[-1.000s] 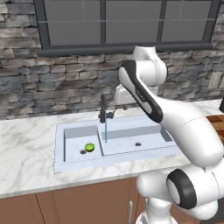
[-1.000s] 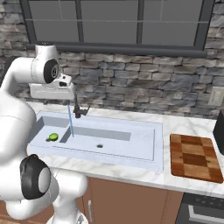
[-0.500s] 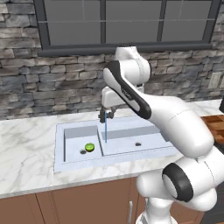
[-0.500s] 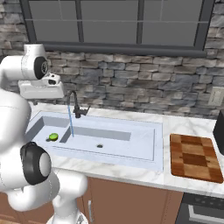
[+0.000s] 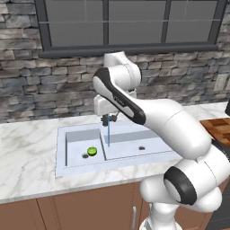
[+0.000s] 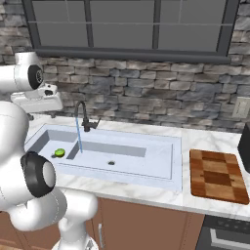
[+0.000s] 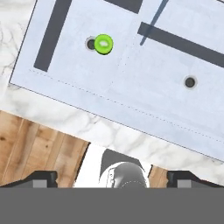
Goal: Pick the kiwi from the sink and place it on the cutting board to airdry. Then turn off the sink faucet.
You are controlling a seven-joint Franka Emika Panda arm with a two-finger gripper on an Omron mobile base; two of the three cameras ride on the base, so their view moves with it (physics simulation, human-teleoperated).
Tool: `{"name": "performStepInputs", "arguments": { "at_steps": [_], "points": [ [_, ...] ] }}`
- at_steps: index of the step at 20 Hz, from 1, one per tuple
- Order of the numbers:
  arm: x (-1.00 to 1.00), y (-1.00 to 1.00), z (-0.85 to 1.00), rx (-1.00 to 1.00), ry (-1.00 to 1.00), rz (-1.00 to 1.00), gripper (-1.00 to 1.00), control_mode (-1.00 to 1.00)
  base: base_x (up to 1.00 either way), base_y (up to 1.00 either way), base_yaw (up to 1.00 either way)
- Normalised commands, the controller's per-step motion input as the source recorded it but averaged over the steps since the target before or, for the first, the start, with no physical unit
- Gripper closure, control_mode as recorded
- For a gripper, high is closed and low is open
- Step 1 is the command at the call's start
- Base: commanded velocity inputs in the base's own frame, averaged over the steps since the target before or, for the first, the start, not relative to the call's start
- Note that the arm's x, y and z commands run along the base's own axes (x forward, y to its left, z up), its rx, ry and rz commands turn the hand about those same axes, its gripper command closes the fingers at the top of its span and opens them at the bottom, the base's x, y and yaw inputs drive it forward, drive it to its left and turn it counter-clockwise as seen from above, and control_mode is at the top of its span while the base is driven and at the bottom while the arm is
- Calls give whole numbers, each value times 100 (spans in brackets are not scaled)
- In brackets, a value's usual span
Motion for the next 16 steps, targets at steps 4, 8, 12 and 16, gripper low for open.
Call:
{"name": "performStepInputs", "arguments": {
  "at_steps": [4, 8, 12, 16],
  "points": [
    [0, 32, -18, 0, 0, 12, -100, -100, 0, 0, 0],
    [0, 22, -23, 0, 0, 14, -100, -100, 0, 0, 0],
    [1, 17, -20, 0, 0, 13, -100, -100, 0, 0, 0],
    [11, 10, -14, 0, 0, 11, -100, -100, 0, 0, 0]
  ]
}}
